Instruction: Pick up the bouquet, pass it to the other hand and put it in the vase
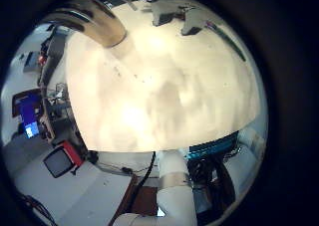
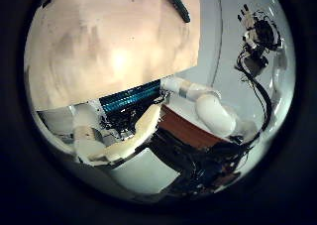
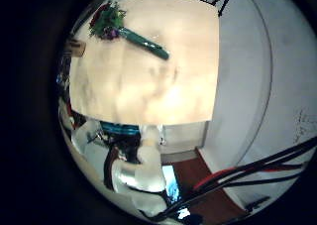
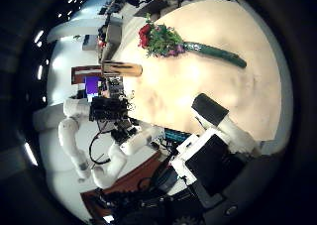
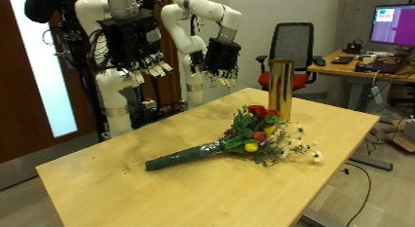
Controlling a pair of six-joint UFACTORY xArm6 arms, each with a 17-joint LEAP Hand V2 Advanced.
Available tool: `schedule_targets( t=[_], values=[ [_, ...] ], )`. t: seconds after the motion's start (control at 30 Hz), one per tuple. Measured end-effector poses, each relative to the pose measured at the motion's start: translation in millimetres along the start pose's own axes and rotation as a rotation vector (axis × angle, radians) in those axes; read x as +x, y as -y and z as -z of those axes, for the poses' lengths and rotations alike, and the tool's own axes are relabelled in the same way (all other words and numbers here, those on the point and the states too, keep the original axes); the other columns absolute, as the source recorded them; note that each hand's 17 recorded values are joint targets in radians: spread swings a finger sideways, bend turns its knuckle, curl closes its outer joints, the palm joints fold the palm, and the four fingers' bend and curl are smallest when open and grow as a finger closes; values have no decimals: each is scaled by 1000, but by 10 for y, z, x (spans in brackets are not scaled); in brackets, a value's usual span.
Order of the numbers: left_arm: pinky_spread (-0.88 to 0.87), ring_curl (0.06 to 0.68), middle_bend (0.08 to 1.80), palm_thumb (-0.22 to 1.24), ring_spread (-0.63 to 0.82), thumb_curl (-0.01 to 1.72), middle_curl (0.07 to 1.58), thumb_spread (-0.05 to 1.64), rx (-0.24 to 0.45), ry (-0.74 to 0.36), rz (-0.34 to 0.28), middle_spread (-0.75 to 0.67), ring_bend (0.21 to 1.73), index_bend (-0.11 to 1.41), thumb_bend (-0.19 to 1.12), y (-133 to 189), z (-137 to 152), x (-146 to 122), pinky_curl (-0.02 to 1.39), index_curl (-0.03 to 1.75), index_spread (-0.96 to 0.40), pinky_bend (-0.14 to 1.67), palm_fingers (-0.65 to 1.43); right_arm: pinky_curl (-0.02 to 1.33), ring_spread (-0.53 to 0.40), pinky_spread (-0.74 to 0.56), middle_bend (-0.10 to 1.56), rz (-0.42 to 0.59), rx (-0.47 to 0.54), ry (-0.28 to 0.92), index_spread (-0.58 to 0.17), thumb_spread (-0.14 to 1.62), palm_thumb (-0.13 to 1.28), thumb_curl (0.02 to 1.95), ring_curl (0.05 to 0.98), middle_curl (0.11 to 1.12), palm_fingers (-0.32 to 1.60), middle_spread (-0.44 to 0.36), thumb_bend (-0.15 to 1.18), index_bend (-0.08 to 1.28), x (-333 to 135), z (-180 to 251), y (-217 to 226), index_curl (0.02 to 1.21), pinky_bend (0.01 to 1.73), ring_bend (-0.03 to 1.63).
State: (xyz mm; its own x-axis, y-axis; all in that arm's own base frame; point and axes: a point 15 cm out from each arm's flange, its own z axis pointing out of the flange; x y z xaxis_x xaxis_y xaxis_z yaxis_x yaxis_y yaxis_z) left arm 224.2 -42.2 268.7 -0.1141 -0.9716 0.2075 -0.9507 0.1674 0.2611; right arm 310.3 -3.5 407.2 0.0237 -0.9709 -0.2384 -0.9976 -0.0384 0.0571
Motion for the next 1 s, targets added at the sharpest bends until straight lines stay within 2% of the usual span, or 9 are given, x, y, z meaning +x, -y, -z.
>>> schedule_targets(
  t=[0.23,0.33,0.37,0.43,0.63,0.77,0.93,0.97,1.0],
  values=[
    [513,186,169,384,538,319,278,865,-1,-1,-7,477,501,203,-33,-9,15,17,309,353,294,235,89,292,151,283,209,11,13,1,-237,1071,755,416,234,341,283,52,-22,164,-36,-10,56,292,190,304],
    [516,176,346,384,587,319,309,865,-7,-1,-19,557,512,138,-33,-12,-16,31,277,329,300,157,211,293,158,283,212,5,-8,9,-233,1074,756,416,232,343,276,60,-21,173,-28,-77,95,297,195,288],
    [515,181,401,384,560,319,328,865,-10,-1,-20,506,534,121,-33,-16,-29,27,266,316,300,151,238,293,155,283,212,2,-13,13,-233,1075,756,415,232,343,276,61,-21,173,-25,-101,115,297,195,287],
    [510,193,325,384,527,319,341,865,-13,-3,-30,354,517,176,-33,-18,-43,30,289,329,296,206,143,291,147,280,219,-3,-25,25,-232,1076,756,415,234,345,288,63,-21,164,-24,-157,167,295,190,300],
    [524,182,259,384,584,319,308,865,-5,8,-69,505,498,171,-33,-9,58,116,289,336,291,193,147,288,123,275,246,-16,-49,44,-220,1079,756,413,234,349,307,69,-21,161,-22,-246,227,288,198,314],
    [516,187,210,384,512,319,312,865,-9,16,-88,402,496,177,-33,6,103,161,300,334,287,213,135,289,113,271,260,-22,-57,46,-217,1079,756,413,240,350,309,86,-21,161,-2,-292,261,285,196,325],
    [513,188,237,384,533,319,320,865,-14,15,-120,438,507,168,-33,15,117,196,294,324,283,196,157,287,81,271,314,-82,-106,60,-211,1080,756,412,233,361,314,74,-21,170,155,-527,447,283,199,309],
    [513,188,224,384,541,319,317,865,-15,11,-121,458,497,177,-33,26,119,202,298,327,283,202,143,277,46,271,194,-106,-115,63,-210,1080,756,412,272,328,354,49,-21,166,197,-559,473,282,175,479],
    [513,185,224,384,518,319,320,865,-19,9,-123,423,486,171,-33,37,114,212,298,328,283,200,151,273,86,270,155,-114,-113,63,-207,1080,756,412,282,319,363,8,-21,157,221,-561,491,278,170,548]
  ],
)
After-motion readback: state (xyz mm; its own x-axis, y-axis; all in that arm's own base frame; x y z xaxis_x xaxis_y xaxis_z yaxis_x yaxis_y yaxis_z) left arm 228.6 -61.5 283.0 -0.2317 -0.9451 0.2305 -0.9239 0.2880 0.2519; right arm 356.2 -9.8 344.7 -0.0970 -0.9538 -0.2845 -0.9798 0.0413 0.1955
